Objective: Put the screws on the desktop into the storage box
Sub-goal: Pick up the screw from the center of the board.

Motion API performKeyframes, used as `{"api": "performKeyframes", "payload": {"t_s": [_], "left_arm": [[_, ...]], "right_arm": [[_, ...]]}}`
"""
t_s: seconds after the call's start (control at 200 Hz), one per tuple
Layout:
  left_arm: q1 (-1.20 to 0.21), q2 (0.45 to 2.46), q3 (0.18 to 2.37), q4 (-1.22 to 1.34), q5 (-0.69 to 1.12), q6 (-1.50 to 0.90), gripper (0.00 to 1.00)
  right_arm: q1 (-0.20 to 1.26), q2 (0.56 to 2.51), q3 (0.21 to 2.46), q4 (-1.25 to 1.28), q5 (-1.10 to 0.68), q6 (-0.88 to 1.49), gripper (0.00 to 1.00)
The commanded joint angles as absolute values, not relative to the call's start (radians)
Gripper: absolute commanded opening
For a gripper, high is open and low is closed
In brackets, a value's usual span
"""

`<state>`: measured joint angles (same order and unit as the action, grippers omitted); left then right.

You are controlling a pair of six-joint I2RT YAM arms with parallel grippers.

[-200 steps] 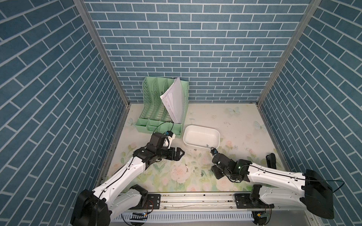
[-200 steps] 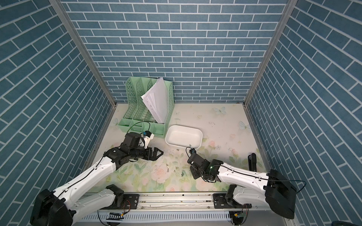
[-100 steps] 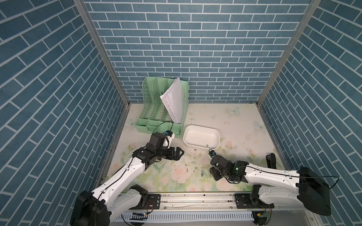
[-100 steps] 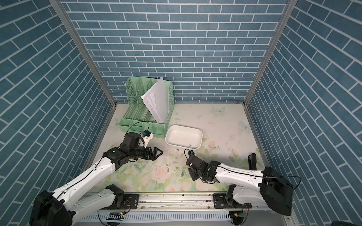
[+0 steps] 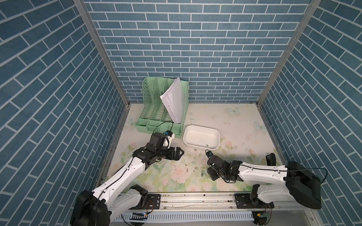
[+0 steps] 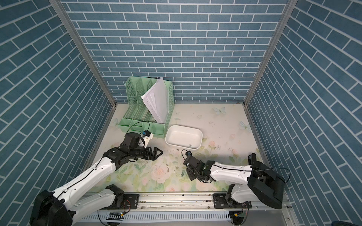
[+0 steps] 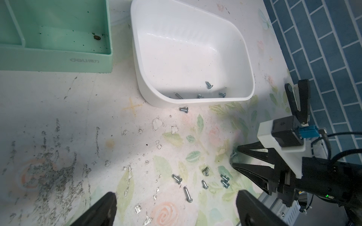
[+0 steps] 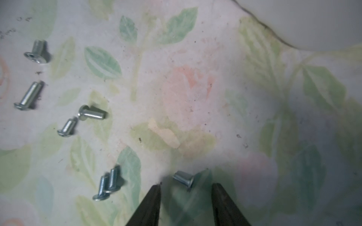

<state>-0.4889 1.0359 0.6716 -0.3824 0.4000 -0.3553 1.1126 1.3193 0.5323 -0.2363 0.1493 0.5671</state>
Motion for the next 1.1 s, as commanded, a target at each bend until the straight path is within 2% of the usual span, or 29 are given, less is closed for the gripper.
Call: {"api": "performKeyframes", "payload": {"t_s": [0.0, 0.225, 0.72, 1.095], "left_arm": [[-0.483, 1.043, 0.663, -0.374, 0.390, -0.353, 1.00], [-0.482, 1.039, 0.664, -0.376, 0.388, -0.354, 1.00], [-0.482, 1.044, 0.663, -0.376, 0.385, -0.353, 1.00], [-0.483, 1.044, 0.663, -0.377, 0.385, -0.354, 1.00]], "right_arm": [[1.115, 1.358, 0.550, -0.204, 0.147, 0.548, 0.47], [1.115, 1.381, 0.558, -0.215, 0.152, 0.563, 0.41], [1.123, 1.316, 0.497, -0.238, 0.128, 0.600, 0.38], [1.129, 1.342, 0.497, -0.226, 0.129, 0.598, 0.27]]}}
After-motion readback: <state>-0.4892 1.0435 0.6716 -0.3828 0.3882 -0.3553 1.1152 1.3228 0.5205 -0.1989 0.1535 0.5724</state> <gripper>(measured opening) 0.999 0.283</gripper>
